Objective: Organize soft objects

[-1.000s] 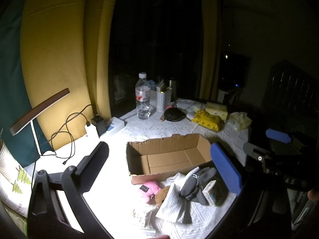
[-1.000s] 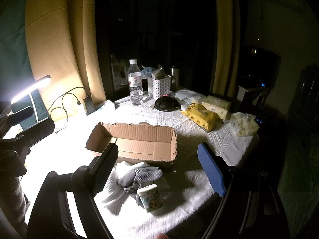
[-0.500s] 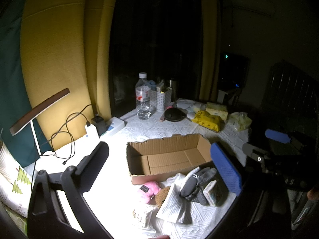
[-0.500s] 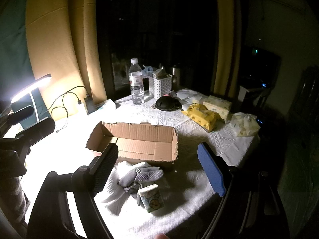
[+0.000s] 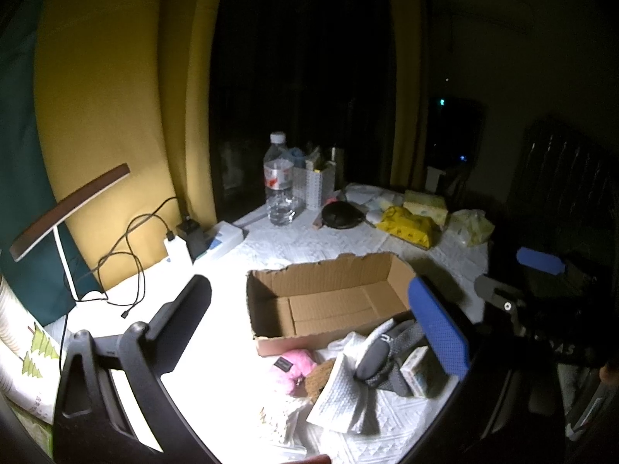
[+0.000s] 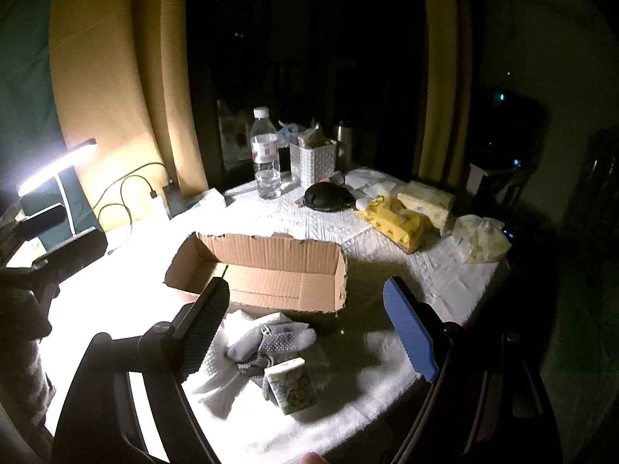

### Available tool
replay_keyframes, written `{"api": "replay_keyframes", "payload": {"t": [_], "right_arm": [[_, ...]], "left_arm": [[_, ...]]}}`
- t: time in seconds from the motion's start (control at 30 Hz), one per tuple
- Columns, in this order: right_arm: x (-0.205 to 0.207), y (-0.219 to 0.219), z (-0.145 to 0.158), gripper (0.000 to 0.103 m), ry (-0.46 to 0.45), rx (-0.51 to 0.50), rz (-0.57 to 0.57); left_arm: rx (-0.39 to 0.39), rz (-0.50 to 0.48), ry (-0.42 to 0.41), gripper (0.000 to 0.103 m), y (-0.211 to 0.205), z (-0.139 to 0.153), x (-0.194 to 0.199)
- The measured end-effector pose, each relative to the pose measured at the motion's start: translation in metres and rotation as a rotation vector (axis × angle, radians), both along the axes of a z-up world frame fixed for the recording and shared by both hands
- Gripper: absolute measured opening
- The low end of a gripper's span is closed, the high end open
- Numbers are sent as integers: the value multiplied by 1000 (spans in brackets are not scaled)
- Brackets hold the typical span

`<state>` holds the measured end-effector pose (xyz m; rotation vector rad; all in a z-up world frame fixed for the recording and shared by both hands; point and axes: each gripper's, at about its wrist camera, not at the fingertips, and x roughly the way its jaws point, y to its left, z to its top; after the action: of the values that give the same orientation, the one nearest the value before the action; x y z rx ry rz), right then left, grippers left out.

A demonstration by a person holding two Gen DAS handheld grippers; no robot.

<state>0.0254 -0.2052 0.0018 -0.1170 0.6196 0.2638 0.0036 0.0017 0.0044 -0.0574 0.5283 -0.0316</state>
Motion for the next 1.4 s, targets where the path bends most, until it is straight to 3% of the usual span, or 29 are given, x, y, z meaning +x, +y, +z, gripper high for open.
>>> {"api": "replay_keyframes", "payload": {"t": [0.17, 0.33, 0.87, 1.17, 1.3, 1.37, 1.4], "right_arm": [[6, -9, -17, 85, 56, 2, 7], [18, -14, -59, 85, 110, 14, 15], [33, -16, -148, 83, 292, 37, 74], [34, -12, -171, 76, 349, 36, 115], [36, -10, -179, 67, 377, 42, 127], [36, -10, -180, 65, 381, 40, 130], [36, -10, -181, 61, 383, 42, 133]], "left_arm": [[29, 3, 71, 102, 0, -24, 13], [61, 18, 170, 103, 3, -63, 20], [78, 66, 393, 102, 21, -162, 23], [78, 74, 474, 102, 31, -192, 21], [78, 60, 480, 101, 31, -196, 22], [69, 47, 491, 98, 30, -200, 23], [65, 44, 497, 90, 30, -202, 24]]}}
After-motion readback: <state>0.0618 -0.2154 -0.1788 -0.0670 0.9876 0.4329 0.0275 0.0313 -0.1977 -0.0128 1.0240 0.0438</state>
